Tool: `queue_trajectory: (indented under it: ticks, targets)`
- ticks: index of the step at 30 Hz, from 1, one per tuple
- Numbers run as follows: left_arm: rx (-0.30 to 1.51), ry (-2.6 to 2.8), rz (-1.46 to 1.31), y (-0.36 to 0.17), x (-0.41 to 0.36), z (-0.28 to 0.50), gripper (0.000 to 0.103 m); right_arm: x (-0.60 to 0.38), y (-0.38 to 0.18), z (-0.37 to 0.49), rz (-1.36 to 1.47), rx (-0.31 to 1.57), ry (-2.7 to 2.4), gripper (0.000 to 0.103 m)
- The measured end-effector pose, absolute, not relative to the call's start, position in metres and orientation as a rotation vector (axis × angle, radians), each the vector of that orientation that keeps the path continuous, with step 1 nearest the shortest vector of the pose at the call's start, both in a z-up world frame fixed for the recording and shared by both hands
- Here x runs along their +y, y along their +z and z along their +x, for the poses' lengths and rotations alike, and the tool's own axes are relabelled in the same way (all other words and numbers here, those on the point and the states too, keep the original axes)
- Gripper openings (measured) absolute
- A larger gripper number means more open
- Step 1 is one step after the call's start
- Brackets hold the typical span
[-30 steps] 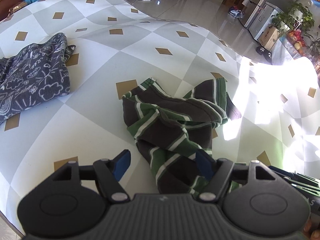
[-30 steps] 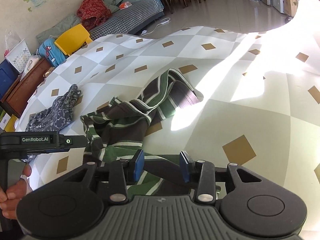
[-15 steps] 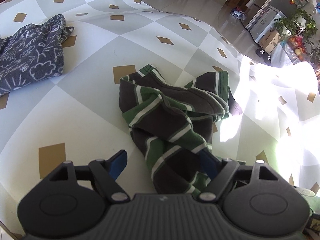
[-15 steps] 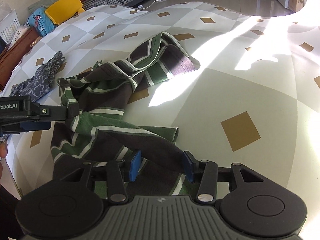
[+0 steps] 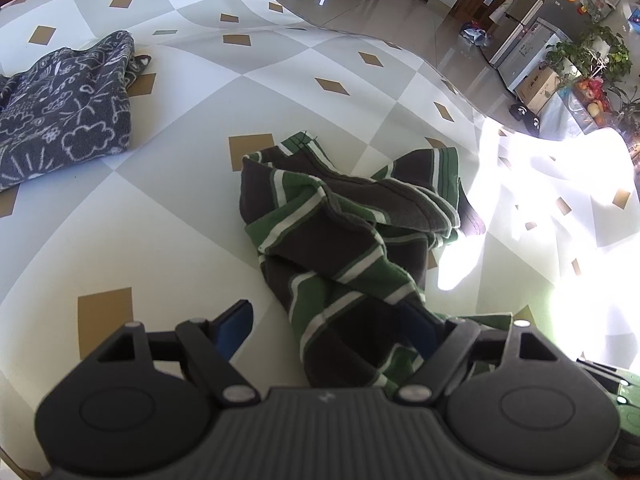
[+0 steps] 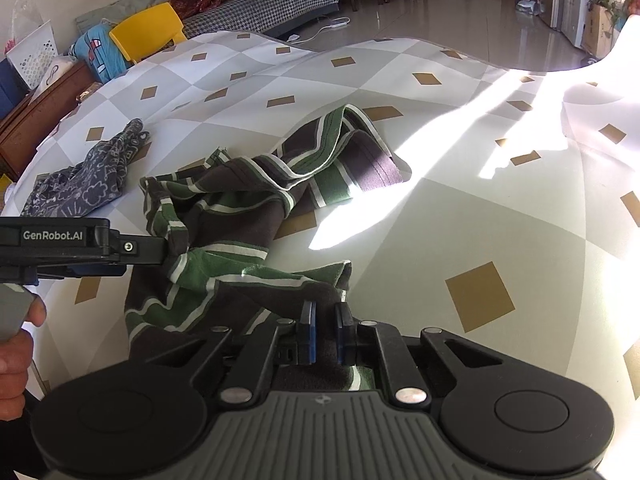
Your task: Fold clothes
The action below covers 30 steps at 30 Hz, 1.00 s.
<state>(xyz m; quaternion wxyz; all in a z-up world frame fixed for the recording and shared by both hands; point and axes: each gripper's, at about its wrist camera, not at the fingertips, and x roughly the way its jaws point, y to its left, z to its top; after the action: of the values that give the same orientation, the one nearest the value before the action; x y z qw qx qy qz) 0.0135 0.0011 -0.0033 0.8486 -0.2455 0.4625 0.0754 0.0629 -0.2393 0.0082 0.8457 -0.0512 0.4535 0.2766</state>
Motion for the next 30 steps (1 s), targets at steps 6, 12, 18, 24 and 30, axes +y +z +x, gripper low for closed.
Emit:
queue_trajectory:
  ticks: [6, 12, 18, 24, 30]
  targets:
    - [0.932, 0.182, -0.551, 0.004, 0.013, 0.009, 0.08, -0.237, 0.034, 0.046, -0.08, 0.897, 0.666, 0.01]
    - [0.907, 0.185, -0.564, 0.008, 0.02, 0.005, 0.084, -0.221, 0.049, 0.023, -0.088, 0.861, 0.757, 0.01]
    - [0.909, 0.189, -0.569, 0.008, 0.023, 0.003, 0.083, -0.201, 0.059, -0.005, -0.12, 0.822, 0.874, 0.01]
    - [0.931, 0.204, -0.558, 0.001, 0.026, 0.0, 0.085, -0.181, 0.051, -0.018, -0.171, 0.849, 0.968, 0.01]
    - [1.003, 0.254, -0.512, -0.016, 0.031, -0.002, 0.085, -0.166, 0.039, -0.025, -0.212, 0.892, 1.031, 0.013]
